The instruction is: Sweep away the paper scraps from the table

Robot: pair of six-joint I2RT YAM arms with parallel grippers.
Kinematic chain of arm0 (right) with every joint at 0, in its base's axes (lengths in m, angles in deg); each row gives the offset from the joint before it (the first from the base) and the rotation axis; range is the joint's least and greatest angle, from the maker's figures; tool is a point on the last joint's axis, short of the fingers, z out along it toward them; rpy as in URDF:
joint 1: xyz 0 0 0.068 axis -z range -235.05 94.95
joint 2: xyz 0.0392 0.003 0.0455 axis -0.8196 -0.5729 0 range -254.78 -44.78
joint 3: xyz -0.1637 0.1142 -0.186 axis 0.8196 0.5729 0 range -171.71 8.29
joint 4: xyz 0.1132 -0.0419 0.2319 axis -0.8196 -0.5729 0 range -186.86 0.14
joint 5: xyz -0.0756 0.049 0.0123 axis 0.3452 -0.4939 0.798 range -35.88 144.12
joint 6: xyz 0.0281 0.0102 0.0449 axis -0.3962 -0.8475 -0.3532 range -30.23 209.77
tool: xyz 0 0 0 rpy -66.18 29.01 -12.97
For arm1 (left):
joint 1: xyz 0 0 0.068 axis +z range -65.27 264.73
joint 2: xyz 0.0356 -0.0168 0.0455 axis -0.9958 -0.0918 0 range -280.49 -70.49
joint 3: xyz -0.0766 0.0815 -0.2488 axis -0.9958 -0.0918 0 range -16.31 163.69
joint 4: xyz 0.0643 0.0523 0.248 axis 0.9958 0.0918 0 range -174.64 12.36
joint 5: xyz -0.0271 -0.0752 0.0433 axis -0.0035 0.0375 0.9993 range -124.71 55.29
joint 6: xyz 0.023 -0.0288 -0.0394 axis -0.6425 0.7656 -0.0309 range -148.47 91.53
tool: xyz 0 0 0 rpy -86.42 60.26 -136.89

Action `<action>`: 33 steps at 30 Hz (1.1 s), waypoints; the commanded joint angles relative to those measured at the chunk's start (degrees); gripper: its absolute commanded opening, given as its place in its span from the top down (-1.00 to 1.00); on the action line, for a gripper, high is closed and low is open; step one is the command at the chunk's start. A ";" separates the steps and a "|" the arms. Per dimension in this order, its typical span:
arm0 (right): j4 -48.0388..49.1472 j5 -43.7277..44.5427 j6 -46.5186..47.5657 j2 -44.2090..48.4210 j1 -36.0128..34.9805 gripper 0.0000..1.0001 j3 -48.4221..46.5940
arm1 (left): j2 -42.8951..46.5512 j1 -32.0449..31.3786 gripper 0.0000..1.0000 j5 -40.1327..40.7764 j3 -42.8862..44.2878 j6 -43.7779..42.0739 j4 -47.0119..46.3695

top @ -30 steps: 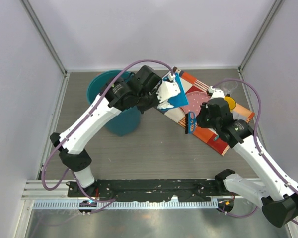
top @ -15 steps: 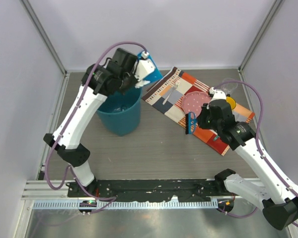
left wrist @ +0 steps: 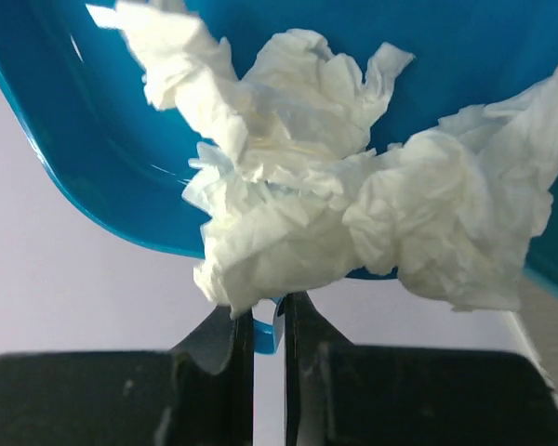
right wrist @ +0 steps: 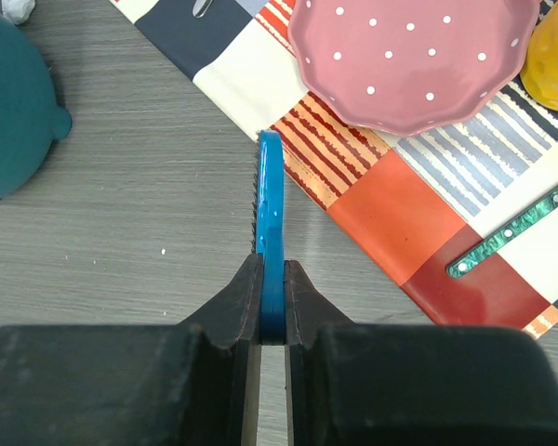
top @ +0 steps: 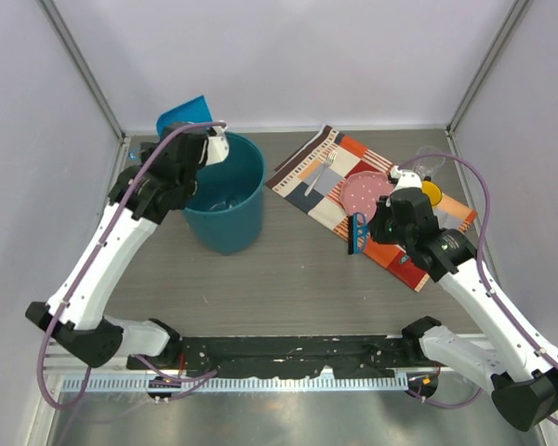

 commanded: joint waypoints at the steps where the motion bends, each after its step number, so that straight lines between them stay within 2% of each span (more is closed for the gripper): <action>1: 1.87 -0.50 0.80 0.52 0.18 0.98 -0.23 | 4.23 -0.14 1.00 11.17 -5.93 -17.55 -18.32; 5: 1.95 -0.68 0.80 0.96 0.27 0.99 -0.15 | 5.37 -0.14 1.00 15.21 -12.97 -28.69 -26.39; 8: 1.96 -0.50 0.89 1.31 0.18 0.99 0.20 | 5.90 -0.14 1.00 17.24 -18.60 -38.35 -38.34; 9: 1.95 -0.41 0.80 1.66 0.18 0.98 0.21 | 5.90 -0.14 1.00 17.94 -19.48 -40.75 -45.07; 11: 1.96 -0.41 0.89 2.02 0.18 0.99 0.47 | 5.90 -0.31 1.00 19.17 -22.03 -46.27 -52.05; 12: 1.95 -0.24 0.89 2.37 0.18 0.99 0.56 | 5.99 -0.22 1.00 19.18 -23.17 -53.09 -57.22; 13: 1.95 -0.24 0.89 2.46 0.18 0.98 0.65 | 6.17 -0.14 1.00 18.92 -25.96 -57.95 -67.88; 16: 1.95 -0.06 1.06 2.63 0.18 0.99 1.08 | 5.91 -0.22 1.00 17.16 -31.15 -72.61 -86.03; 18: 2.04 -0.24 1.06 2.72 0.18 0.99 1.35 | 5.82 -0.22 1.00 16.72 -31.88 -74.34 -87.42; 24: 2.57 -0.41 0.89 3.07 0.27 0.98 2.14 | 5.29 -0.22 1.00 18.47 -25.84 -65.92 -79.52; 25: 2.48 -0.33 0.98 3.07 0.18 0.98 2.14 | 5.20 -0.31 1.00 18.82 -24.08 -59.82 -77.24; 26: 2.57 -0.06 0.98 3.33 0.18 0.99 2.14 | 4.85 -0.49 1.00 19.09 -21.88 -55.23 -66.34; 27: 2.48 0.11 0.98 3.34 0.18 0.99 1.97 | 4.59 -1.10 1.00 18.57 -15.51 -47.79 -58.58; 28: 2.48 0.29 1.06 3.42 0.35 0.99 1.70 | 4.06 -1.45 1.00 17.43 -11.53 -40.67 -46.84; 29: 2.48 0.46 1.06 3.60 0.18 0.99 1.53 | 2.49 -1.98 1.00 16.20 -7.40 -25.72 -28.54; 30: 2.48 0.46 1.06 3.60 0.18 0.99 1.35 | 1.43 -3.63 1.00 12.88 0.91 -19.30 -18.61; 31: 2.48 0.64 0.89 3.60 0.18 0.99 0.91 | 0.29 -4.61 1.00 11.20 4.73 -13.93 -11.03; 32: 2.48 0.90 0.80 3.77 0.18 0.99 0.65 | -2.16 -6.10 1.00 9.35 8.16 -3.87 -4.69; 33: 2.48 1.08 0.71 3.78 0.18 0.99 0.47 | -3.05 -7.50 1.00 7.68 13.85 -0.11 7.04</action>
